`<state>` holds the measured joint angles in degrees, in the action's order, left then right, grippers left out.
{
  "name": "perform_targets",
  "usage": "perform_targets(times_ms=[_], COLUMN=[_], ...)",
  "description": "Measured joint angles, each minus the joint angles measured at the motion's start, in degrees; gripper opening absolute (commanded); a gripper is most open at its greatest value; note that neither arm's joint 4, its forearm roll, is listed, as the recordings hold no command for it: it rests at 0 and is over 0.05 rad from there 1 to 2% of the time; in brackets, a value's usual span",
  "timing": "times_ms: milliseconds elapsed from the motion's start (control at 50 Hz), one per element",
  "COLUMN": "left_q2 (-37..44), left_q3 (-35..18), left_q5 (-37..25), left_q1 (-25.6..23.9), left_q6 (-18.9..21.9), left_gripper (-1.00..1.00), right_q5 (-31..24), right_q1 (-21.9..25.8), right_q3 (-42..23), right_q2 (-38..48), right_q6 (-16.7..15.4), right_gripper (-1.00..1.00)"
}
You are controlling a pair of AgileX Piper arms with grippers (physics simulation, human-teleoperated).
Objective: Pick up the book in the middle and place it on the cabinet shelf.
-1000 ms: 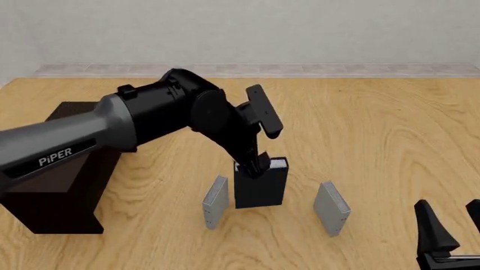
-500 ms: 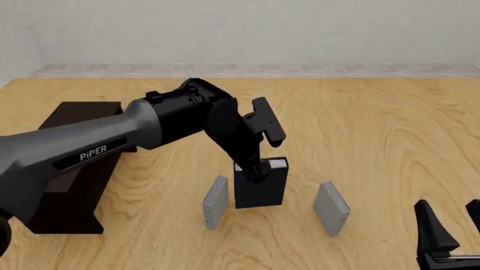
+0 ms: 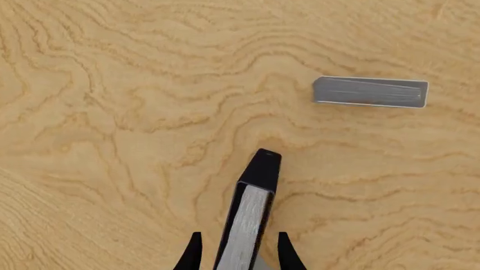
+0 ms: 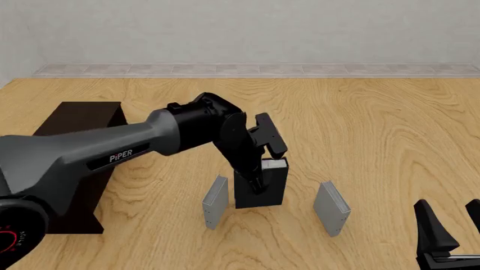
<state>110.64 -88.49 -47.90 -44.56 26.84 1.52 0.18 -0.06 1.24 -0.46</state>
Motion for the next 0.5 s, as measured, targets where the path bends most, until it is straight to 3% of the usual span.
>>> perform_targets(times_ms=[500], left_q2=[3.1], left_q3=[1.1], left_q5=[-0.4], left_q1=[0.9], left_q6=[-1.2], left_gripper=[1.0], right_q5=[0.2], right_q1=[0.0], right_q3=[0.0], right_q2=[0.2], right_q6=[0.0], right_gripper=[1.0])
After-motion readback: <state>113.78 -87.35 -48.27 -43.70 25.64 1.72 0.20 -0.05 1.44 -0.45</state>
